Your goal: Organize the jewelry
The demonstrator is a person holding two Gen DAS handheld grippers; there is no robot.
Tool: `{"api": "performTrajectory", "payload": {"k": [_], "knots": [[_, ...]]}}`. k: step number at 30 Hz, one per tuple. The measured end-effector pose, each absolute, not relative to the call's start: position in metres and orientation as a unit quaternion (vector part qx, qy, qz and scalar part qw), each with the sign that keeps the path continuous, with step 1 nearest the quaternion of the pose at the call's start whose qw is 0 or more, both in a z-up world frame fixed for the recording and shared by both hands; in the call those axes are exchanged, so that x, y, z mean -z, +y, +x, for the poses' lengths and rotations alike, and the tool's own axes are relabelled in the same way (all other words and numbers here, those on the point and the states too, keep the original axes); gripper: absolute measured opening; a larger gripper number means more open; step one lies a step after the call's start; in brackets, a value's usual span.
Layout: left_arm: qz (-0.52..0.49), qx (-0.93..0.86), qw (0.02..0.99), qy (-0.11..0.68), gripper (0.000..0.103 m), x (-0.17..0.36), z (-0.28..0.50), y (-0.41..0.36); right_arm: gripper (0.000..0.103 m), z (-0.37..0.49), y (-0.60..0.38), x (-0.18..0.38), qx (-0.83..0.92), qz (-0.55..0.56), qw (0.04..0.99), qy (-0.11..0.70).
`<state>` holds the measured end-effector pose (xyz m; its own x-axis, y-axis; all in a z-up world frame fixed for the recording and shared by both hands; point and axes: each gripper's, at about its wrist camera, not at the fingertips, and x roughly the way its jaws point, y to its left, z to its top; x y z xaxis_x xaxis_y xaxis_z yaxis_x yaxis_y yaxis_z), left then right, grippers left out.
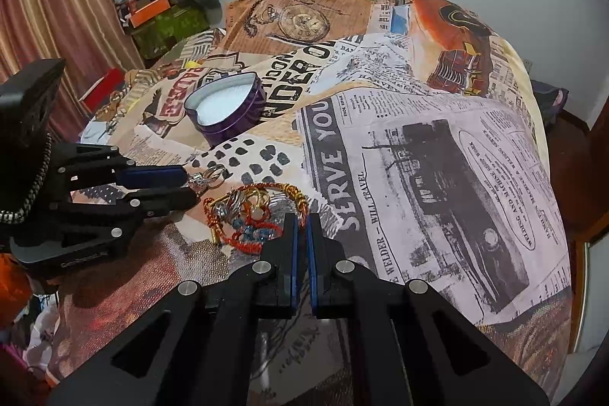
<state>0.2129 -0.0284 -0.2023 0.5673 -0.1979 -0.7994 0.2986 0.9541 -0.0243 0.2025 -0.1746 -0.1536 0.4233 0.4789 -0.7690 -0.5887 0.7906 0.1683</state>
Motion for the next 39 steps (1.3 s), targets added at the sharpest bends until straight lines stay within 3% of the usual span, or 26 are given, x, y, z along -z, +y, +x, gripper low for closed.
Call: {"api": "performTrajectory", "payload": {"k": [2, 11, 12, 17, 21, 28, 39], "knots": [[0.054, 0.145, 0.882, 0.445, 0.009, 0.204, 0.214, -0.028, 0.004, 0.202, -0.176, 0.154, -0.317, -0.060, 0.842, 0.433], [0.029, 0.143, 0.886, 0.439, 0.006, 0.198, 0.204, -0.023, 0.004, 0.201, -0.180, 0.144, -0.315, -0.046, 0.851, 0.417], [0.026, 0.141, 0.887, 0.438, 0.000, 0.197, 0.202, -0.022, 0.004, 0.200, -0.180, 0.142, -0.315, -0.047, 0.852, 0.416], [0.002, 0.132, 0.893, 0.431, 0.000, 0.190, 0.193, -0.011, 0.005, 0.200, -0.177, 0.140, -0.316, -0.061, 0.851, 0.414], [-0.004, 0.139, 0.892, 0.430, 0.000, 0.187, 0.189, -0.006, 0.016, 0.210, -0.170, 0.145, -0.311, -0.060, 0.842, 0.437], [0.007, 0.154, 0.884, 0.440, 0.010, 0.192, 0.189, -0.009, 0.016, 0.224, -0.157, 0.161, -0.308, -0.090, 0.827, 0.462], [-0.005, 0.153, 0.879, 0.452, 0.013, 0.204, 0.207, -0.013, 0.016, 0.229, -0.147, 0.167, -0.333, -0.123, 0.813, 0.462]]}}
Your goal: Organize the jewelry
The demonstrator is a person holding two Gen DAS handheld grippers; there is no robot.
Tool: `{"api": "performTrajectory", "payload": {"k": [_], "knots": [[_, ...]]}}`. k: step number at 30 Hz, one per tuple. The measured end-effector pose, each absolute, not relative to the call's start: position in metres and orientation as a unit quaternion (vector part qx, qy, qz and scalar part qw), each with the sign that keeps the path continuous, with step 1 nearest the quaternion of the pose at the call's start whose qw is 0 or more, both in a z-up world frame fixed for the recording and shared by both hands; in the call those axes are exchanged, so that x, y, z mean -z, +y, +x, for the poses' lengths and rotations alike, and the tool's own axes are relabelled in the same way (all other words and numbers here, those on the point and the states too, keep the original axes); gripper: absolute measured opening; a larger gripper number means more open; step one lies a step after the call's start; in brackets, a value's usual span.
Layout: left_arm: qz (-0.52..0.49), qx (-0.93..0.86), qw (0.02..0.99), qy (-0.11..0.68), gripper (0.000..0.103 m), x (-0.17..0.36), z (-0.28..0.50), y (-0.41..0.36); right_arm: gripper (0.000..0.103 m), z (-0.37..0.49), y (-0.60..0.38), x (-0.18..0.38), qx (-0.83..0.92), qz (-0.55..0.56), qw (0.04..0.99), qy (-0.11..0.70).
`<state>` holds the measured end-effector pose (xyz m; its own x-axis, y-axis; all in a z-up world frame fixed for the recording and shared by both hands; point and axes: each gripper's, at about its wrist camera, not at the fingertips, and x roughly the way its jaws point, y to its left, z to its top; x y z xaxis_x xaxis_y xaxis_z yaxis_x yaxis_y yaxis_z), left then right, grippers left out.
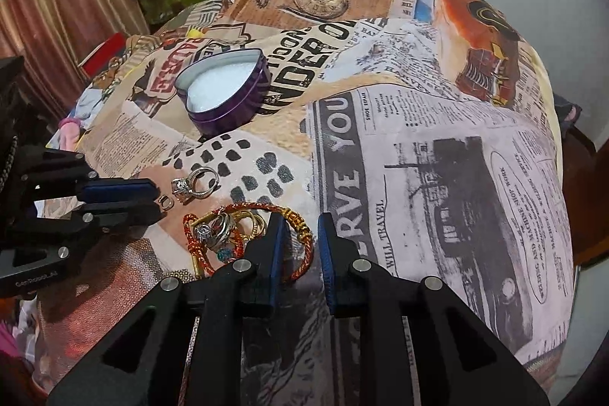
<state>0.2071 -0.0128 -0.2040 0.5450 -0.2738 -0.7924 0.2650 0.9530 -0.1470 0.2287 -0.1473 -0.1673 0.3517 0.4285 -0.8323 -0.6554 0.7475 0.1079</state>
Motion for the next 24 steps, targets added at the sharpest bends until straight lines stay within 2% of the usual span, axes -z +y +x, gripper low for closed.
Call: {"api": "performTrajectory", "payload": {"k": [2, 4, 20, 24], "knots": [[-0.002, 0.153, 0.879, 0.451, 0.013, 0.204, 0.207, -0.013, 0.009, 0.228, -0.147, 0.167, -0.336, -0.125, 0.814, 0.457], [-0.004, 0.153, 0.879, 0.452, 0.014, 0.204, 0.209, -0.013, 0.006, 0.226, -0.146, 0.166, -0.338, -0.123, 0.815, 0.455], [0.018, 0.152, 0.878, 0.453, 0.015, 0.205, 0.214, -0.019, 0.006, 0.210, -0.156, 0.135, -0.344, -0.079, 0.837, 0.419], [0.025, 0.152, 0.879, 0.451, 0.009, 0.205, 0.213, -0.021, 0.006, 0.210, -0.158, 0.128, -0.342, -0.071, 0.842, 0.411]]}}
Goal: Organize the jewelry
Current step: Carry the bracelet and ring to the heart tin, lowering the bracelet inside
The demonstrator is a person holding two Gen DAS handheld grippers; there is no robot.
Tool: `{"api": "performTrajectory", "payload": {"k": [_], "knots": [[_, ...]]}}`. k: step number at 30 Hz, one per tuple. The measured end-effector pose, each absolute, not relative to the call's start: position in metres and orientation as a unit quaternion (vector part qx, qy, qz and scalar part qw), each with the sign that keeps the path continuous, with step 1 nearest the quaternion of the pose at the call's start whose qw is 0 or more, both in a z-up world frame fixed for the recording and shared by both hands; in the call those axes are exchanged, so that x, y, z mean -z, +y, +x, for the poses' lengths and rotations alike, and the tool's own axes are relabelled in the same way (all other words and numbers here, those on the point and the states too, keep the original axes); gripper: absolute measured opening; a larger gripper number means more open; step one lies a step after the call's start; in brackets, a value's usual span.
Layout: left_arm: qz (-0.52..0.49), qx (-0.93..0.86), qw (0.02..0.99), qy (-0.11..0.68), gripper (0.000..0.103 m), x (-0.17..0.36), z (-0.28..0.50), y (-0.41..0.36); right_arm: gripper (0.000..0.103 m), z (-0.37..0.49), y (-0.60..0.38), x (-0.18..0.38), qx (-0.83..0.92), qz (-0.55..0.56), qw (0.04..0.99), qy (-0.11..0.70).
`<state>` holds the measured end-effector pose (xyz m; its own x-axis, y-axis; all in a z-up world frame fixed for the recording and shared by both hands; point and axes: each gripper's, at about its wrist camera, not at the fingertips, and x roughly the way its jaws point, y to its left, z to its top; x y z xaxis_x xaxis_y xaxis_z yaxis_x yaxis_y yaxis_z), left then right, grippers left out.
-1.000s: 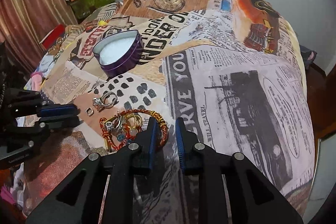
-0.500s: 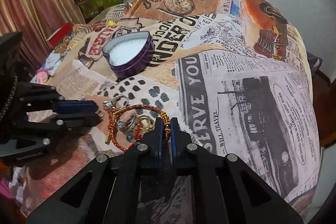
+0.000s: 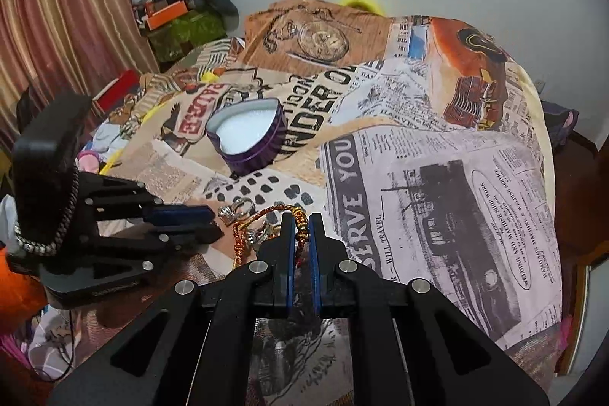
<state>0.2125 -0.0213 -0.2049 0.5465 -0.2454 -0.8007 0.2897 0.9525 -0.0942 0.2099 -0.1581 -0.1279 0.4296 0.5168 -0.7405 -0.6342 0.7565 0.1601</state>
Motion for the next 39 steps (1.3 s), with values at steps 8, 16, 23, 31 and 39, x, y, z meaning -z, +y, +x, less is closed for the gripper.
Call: {"api": "performTrajectory", "payload": {"k": [8, 16, 23, 31, 39], "knots": [[0.014, 0.146, 0.884, 0.444, 0.009, 0.198, 0.203, -0.018, 0.006, 0.209, -0.161, 0.112, -0.334, -0.057, 0.854, 0.395], [-0.007, 0.120, 0.902, 0.414, 0.009, 0.171, 0.188, 0.004, 0.006, 0.205, -0.155, 0.095, -0.331, -0.050, 0.864, 0.377], [-0.012, 0.097, 0.918, 0.384, 0.009, 0.145, 0.183, 0.027, 0.006, 0.202, -0.143, 0.082, -0.336, -0.053, 0.868, 0.363], [-0.011, 0.077, 0.931, 0.358, 0.009, 0.127, 0.188, 0.051, 0.006, 0.205, -0.119, 0.067, -0.347, -0.056, 0.871, 0.343], [-0.025, 0.065, 0.934, 0.352, 0.009, 0.127, 0.207, 0.073, 0.006, 0.219, -0.090, 0.064, -0.360, -0.058, 0.868, 0.335]]}}
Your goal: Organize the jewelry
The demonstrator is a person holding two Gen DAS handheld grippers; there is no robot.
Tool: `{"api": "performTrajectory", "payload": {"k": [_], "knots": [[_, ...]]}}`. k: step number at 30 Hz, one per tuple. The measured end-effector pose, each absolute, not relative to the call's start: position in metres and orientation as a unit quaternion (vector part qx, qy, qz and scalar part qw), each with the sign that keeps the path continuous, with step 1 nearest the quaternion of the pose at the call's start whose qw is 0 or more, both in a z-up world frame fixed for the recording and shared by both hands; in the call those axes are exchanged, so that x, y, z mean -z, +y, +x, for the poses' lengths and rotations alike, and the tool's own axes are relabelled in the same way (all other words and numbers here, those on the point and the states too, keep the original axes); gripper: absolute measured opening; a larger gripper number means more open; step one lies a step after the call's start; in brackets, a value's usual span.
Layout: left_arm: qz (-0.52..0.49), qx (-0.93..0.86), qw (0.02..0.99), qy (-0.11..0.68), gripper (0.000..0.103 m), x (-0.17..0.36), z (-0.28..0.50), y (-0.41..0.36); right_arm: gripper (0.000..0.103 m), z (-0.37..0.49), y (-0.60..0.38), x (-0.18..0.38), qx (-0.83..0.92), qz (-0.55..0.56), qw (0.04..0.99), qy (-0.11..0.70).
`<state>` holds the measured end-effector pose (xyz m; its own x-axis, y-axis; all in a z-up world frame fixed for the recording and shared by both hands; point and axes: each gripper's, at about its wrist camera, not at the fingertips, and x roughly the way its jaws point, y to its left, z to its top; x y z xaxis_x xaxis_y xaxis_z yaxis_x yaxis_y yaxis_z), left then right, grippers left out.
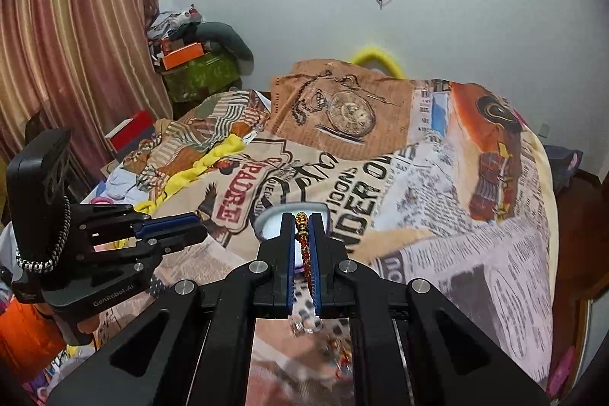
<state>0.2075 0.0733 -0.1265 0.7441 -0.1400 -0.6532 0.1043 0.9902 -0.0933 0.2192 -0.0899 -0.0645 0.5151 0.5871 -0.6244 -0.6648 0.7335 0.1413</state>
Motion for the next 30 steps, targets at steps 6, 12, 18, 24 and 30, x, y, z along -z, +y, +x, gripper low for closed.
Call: {"api": "performTrajectory", "payload": {"k": [6, 12, 18, 24, 30], "knots": [[-0.030, 0.063, 0.932, 0.355, 0.009, 0.134, 0.228, 0.085, 0.006, 0.231, -0.068, 0.073, -0.373, -0.062, 0.859, 0.346], [-0.034, 0.062, 0.928, 0.366, 0.009, 0.148, 0.246, 0.090, 0.006, 0.247, -0.045, 0.087, -0.392, -0.063, 0.839, 0.372], [-0.041, 0.062, 0.923, 0.377, 0.009, 0.162, 0.260, 0.095, 0.006, 0.270, -0.025, 0.110, -0.403, -0.063, 0.812, 0.418], [-0.044, 0.071, 0.917, 0.390, 0.009, 0.174, 0.273, 0.095, 0.006, 0.292, -0.015, 0.131, -0.389, -0.072, 0.799, 0.453], [-0.036, 0.076, 0.911, 0.405, 0.009, 0.185, 0.284, 0.090, 0.006, 0.305, -0.015, 0.143, -0.370, -0.089, 0.799, 0.466]]}}
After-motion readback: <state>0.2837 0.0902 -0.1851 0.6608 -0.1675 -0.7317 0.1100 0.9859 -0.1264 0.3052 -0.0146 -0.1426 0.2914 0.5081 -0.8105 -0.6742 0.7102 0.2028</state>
